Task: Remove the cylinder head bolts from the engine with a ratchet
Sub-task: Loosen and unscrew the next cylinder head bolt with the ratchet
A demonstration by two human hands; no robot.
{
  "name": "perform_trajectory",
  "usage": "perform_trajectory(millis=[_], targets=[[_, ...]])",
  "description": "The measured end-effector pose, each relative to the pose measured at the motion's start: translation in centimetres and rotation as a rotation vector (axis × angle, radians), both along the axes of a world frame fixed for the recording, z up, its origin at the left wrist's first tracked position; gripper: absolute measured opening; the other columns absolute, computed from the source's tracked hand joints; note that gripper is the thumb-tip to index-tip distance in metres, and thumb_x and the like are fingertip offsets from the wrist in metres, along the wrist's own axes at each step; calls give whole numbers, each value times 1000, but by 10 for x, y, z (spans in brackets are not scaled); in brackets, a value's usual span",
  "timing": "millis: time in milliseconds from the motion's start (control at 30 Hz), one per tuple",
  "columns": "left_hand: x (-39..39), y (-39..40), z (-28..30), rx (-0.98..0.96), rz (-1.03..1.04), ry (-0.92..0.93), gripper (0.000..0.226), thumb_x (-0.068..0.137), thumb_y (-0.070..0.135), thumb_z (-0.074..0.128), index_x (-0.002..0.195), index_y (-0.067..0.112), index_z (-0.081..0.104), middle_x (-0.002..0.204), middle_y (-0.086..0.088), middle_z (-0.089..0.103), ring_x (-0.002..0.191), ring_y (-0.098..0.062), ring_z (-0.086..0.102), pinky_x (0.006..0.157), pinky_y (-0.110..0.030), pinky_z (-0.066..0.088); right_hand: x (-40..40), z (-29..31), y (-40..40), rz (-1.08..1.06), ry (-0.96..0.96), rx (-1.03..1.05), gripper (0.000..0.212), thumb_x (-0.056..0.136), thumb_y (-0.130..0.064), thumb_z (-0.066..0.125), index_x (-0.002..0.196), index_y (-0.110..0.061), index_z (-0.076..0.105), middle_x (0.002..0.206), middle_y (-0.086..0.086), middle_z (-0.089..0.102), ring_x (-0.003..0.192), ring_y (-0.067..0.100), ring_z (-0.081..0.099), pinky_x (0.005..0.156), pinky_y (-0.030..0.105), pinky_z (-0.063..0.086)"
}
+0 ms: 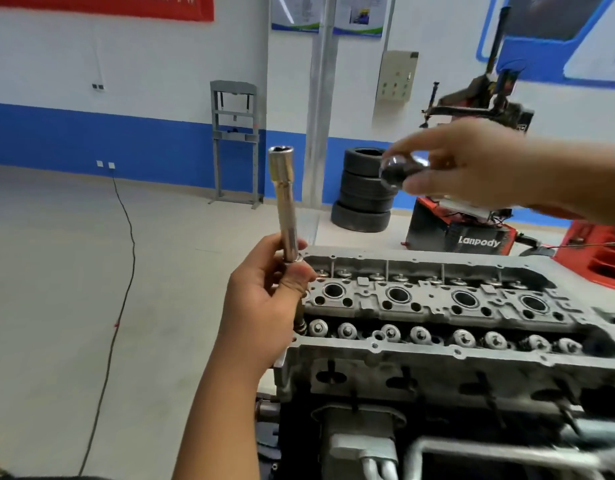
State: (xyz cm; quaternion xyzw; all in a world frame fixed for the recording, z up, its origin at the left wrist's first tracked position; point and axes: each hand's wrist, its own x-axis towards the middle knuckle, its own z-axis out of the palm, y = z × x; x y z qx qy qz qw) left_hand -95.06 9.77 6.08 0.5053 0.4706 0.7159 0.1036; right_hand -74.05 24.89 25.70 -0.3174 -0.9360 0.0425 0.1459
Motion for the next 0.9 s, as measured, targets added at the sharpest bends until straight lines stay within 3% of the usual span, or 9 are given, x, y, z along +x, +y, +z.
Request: perform_trajectory(millis=[100,200,300,467,533,600,667,767,900], targets=[[3,-3,-3,15,53,-59,20,91,57,65,104,43,69,90,1,75,84,-21,72,76,-27,61,-9,-70,1,149,-151,178,47,94,-44,71,137,-54,56,86,-28,67,66,-11,57,69,27,45],[6,-2,-5,-1,80,-60,25,87,59,64,104,42,70,89,3,76,85,-16,73,77,-24,59,-14,-82,19,107,-142,267,47,94,-52,67,140,-49,56,84,-24,68,74,-1,61,70,29,47],[5,-2,-4,-20,75,-68,24,90,57,63,109,46,71,90,2,76,88,-16,73,81,-28,61,-21,-107,17,196,-59,266,29,99,-43,60,126,-37,70,97,-13,73,89,12,66,79,40,55],[0,-7,0,-41,-100,-76,31,101,38,47,122,37,70,106,-1,76,98,-15,70,93,-37,56,-12,-114,25,149,56,137,36,87,-58,57,102,-33,79,93,-16,68,81,9,64,76,46,56],[-1,-8,1,-21,-128,-84,28,99,33,52,116,35,74,106,-5,76,98,-21,70,92,-41,59,-21,-114,21,195,164,206,34,87,-53,59,93,-27,79,90,-14,68,79,12,64,73,46,55],[1,-7,3,23,-79,-92,18,91,39,69,107,34,77,98,-5,77,92,-22,74,87,-41,62,-36,-111,16,271,290,236,30,90,-46,62,90,-21,79,85,-10,70,76,14,64,71,45,55],[2,-5,3,53,37,-94,22,77,43,83,99,39,79,91,0,79,86,-20,77,79,-36,64,-59,-106,1,392,446,44,31,94,-47,65,92,-19,79,82,-5,73,77,15,67,74,42,57],[5,-1,7,85,157,-52,29,65,43,84,93,46,78,82,10,78,75,-10,76,67,-17,59,-91,-94,-23,628,645,-450,31,93,-45,66,96,-17,77,86,4,77,82,20,73,81,40,61],[11,6,6,75,282,-12,23,67,43,83,88,50,77,79,15,77,74,-10,74,66,-13,53,-129,-93,-42,743,747,-746,27,90,-22,75,86,4,68,77,11,72,80,25,75,81,40,61]])
